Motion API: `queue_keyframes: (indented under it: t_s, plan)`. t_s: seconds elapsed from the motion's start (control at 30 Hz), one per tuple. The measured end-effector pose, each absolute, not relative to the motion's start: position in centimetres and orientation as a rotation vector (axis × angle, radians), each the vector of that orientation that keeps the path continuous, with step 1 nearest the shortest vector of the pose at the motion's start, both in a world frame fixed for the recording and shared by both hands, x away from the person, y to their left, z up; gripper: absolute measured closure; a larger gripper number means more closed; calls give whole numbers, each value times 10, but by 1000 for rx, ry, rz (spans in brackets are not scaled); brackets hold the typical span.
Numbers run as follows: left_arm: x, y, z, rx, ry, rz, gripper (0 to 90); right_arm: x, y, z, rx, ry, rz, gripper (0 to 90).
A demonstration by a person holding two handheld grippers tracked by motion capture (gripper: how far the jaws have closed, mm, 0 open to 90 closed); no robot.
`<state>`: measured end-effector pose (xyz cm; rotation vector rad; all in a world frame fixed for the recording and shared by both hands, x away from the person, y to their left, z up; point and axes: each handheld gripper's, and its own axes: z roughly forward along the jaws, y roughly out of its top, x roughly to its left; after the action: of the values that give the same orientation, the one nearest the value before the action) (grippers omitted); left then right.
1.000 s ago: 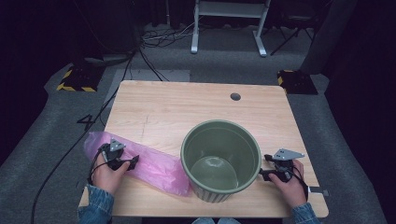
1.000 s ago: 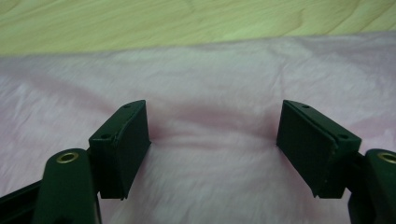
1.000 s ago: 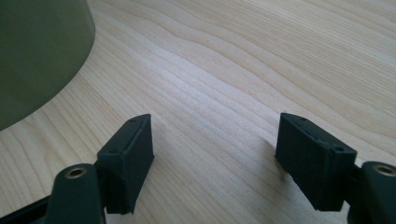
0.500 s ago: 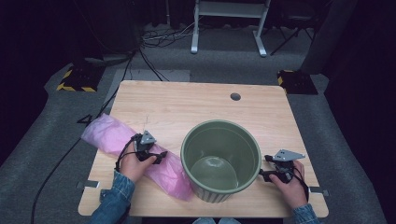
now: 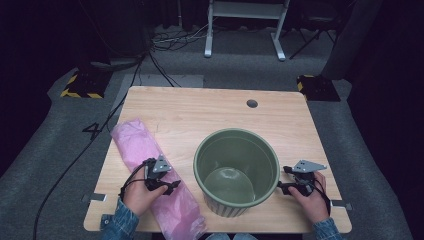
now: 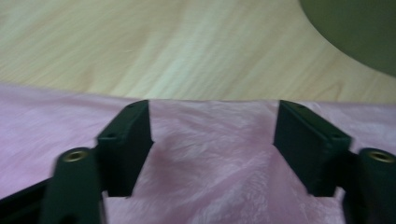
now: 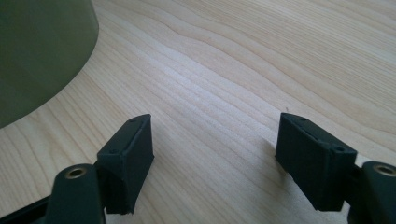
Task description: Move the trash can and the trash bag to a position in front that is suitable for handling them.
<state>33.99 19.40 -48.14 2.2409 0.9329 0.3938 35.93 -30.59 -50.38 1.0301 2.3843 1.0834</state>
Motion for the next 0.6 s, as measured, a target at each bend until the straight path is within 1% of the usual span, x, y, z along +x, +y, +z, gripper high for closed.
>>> queue_keyframes:
  t_s: [0.1,0.17,0.3,0.37,0.4,0.47,0.53,0.6]
  plan:
    - [330,209,-474,2176,1065,484,221,360,-306,-504,1029,2384,1083,273]
    - [326,219,-472,2157,1140,534,213,360,-306,-504,1029,2384,1082,273]
    - [329,240,-476,2110,1319,583,212,360,-306,-504,1029,2384,1083,273]
    - [331,247,-481,2112,1384,563,203,360,-306,-504,1029,2384,1083,273]
    - [333,248,-484,2117,1396,527,206,360,-306,-504,1030,2384,1083,273]
    - [338,248,-492,2119,1388,468,246,360,-306,-504,1030,2384,1082,273]
    - [344,249,-495,2102,1352,481,219,360,-306,-504,1029,2384,1083,273]
    - [354,250,-499,2087,1285,482,214,360,-306,-504,1029,2384,1083,273]
